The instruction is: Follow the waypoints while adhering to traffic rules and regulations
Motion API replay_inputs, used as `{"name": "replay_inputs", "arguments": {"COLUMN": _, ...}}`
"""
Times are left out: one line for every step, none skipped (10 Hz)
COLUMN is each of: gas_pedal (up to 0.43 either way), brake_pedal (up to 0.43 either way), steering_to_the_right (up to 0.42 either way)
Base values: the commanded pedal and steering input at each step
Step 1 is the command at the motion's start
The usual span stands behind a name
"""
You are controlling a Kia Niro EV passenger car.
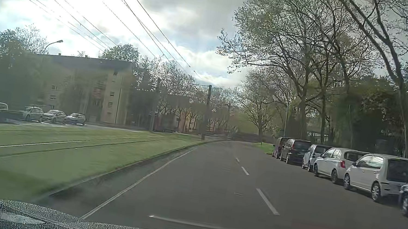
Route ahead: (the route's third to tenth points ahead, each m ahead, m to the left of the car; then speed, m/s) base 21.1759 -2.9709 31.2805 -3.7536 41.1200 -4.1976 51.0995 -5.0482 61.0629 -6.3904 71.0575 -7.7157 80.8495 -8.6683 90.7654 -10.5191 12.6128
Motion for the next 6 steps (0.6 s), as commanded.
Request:
{"name": "replay_inputs", "arguments": {"gas_pedal": 0.047, "brake_pedal": 0.000, "steering_to_the_right": 0.008}}
{"name": "replay_inputs", "arguments": {"gas_pedal": 0.047, "brake_pedal": 0.000, "steering_to_the_right": 0.008}}
{"name": "replay_inputs", "arguments": {"gas_pedal": 0.047, "brake_pedal": 0.000, "steering_to_the_right": 0.008}}
{"name": "replay_inputs", "arguments": {"gas_pedal": 0.047, "brake_pedal": 0.000, "steering_to_the_right": 0.008}}
{"name": "replay_inputs", "arguments": {"gas_pedal": 0.047, "brake_pedal": 0.000, "steering_to_the_right": 0.008}}
{"name": "replay_inputs", "arguments": {"gas_pedal": 0.059, "brake_pedal": 0.000, "steering_to_the_right": 0.009}}
